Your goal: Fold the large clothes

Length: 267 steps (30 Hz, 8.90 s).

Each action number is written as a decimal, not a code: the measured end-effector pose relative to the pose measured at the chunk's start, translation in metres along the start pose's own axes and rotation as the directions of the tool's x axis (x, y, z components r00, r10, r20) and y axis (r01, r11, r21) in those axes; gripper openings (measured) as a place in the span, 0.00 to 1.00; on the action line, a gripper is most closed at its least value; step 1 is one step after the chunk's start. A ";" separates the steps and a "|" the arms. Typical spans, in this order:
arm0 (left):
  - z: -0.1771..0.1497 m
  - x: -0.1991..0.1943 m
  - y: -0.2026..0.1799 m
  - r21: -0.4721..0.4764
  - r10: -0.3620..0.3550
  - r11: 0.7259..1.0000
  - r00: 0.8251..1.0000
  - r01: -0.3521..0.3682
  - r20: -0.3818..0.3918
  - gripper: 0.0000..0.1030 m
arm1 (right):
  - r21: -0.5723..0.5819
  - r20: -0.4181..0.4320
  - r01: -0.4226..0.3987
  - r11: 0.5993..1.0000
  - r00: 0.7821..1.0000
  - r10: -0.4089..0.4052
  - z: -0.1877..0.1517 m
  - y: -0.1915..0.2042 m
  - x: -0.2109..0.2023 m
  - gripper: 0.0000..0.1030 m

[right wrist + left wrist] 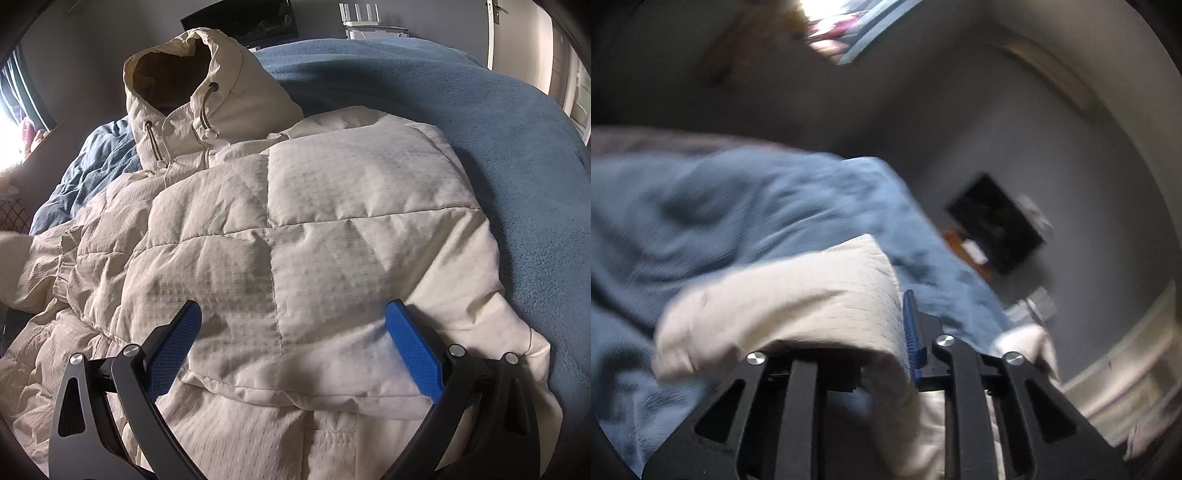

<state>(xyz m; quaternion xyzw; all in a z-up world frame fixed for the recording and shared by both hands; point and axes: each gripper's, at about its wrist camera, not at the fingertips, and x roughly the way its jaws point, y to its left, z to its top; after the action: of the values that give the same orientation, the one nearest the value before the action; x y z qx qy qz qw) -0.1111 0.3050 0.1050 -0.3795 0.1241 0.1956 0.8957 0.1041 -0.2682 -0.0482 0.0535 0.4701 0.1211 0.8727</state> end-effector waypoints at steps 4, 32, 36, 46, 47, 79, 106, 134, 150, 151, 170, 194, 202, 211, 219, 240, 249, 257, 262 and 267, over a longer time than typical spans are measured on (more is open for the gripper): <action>-0.008 -0.017 -0.071 0.137 -0.124 0.983 0.992 0.122 0.006 0.14 | 0.002 0.003 -0.006 1.000 1.000 0.006 0.000 0.000 -0.001 0.93; -0.262 0.086 -0.211 0.522 -0.111 0.670 0.767 0.528 -0.633 0.13 | -0.012 -0.006 0.005 1.000 1.000 -0.005 0.000 0.001 0.001 0.93; -0.271 0.099 -0.194 0.482 -0.067 0.716 0.738 0.505 -0.672 0.20 | -0.013 -0.007 0.005 1.000 1.000 -0.006 0.000 0.001 0.001 0.93; -0.262 0.107 -0.169 0.502 0.021 0.761 0.758 0.411 -0.652 0.70 | 0.002 0.009 -0.024 1.000 1.000 0.024 -0.002 -0.005 -0.005 0.93; -0.258 0.105 -0.169 0.516 0.027 0.756 0.769 0.402 -0.638 0.73 | 0.001 0.011 -0.024 1.000 1.000 0.024 -0.002 -0.005 -0.006 0.93; -0.144 0.114 -0.071 0.387 0.124 0.919 0.881 0.071 -0.457 0.93 | -0.516 -0.015 -0.072 0.854 0.997 0.075 0.006 0.249 -0.052 0.93; -0.168 0.129 -0.087 0.464 0.145 0.877 0.854 0.123 -0.500 0.93 | -0.309 0.143 0.008 0.951 0.989 0.038 0.034 0.172 -0.040 0.23; -0.186 0.140 -0.090 0.527 0.212 0.841 0.822 0.121 -0.528 0.93 | -0.636 0.092 0.066 0.768 0.996 -0.010 -0.017 0.213 -0.018 0.70; -0.190 0.139 -0.092 0.548 0.226 0.828 0.824 0.119 -0.520 0.93 | -0.577 0.161 0.063 0.814 0.986 0.037 0.001 0.223 -0.022 0.24; -0.190 0.139 -0.091 0.549 0.227 0.828 0.824 0.118 -0.519 0.93 | -0.567 0.167 0.065 0.821 0.985 0.037 0.003 0.221 -0.025 0.24; -0.193 0.138 -0.091 0.564 0.246 0.820 0.825 0.103 -0.509 0.93 | -0.319 0.197 0.074 0.945 0.980 -0.010 0.027 0.130 -0.068 0.24; -0.197 0.143 -0.090 0.566 0.258 0.818 0.813 0.103 -0.522 0.93 | 0.054 0.002 0.006 0.999 1.000 -0.006 0.020 -0.013 -0.048 0.55; -0.199 0.143 -0.092 0.577 0.268 0.811 0.812 0.101 -0.518 0.93 | 0.131 0.000 -0.099 0.986 0.995 0.100 0.036 -0.027 -0.019 0.57; -0.201 0.136 -0.093 0.603 0.289 0.794 0.822 0.081 -0.491 0.93 | 0.000 0.067 0.000 1.000 0.998 0.000 0.020 -0.006 -0.040 0.17; -0.208 0.127 -0.102 0.647 0.300 0.757 0.831 0.092 -0.469 0.93 | -0.119 0.140 0.109 0.987 0.986 -0.092 0.010 0.014 -0.076 0.16; -0.220 0.133 -0.106 0.684 0.333 0.723 0.818 0.098 -0.469 0.93 | -0.038 0.063 0.131 0.991 0.990 -0.129 0.005 -0.013 -0.053 0.47; -0.193 0.138 -0.171 0.682 0.261 0.712 0.838 0.168 -0.479 0.93 | -0.128 0.106 0.107 0.986 0.990 -0.094 0.038 0.019 -0.052 0.65; -0.215 0.198 -0.198 0.696 0.308 0.694 0.800 0.181 -0.515 0.93 | -0.149 0.043 0.128 0.980 0.991 -0.123 0.054 0.027 0.003 0.66; -0.252 0.217 -0.166 0.701 0.326 0.689 0.786 0.183 -0.525 0.94 | -0.177 0.032 0.135 0.975 0.991 -0.131 0.051 0.024 0.020 0.68; -0.247 0.206 -0.163 0.700 0.275 0.687 0.821 0.196 -0.500 0.94 | -0.187 0.094 0.122 0.975 0.990 -0.106 0.072 0.036 0.008 0.69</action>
<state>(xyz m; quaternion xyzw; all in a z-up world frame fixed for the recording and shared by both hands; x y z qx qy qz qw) 0.1269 0.0742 -0.0366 -0.0312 0.4610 0.0279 0.8864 0.1625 -0.2302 -0.0078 -0.0531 0.4218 0.1134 0.8980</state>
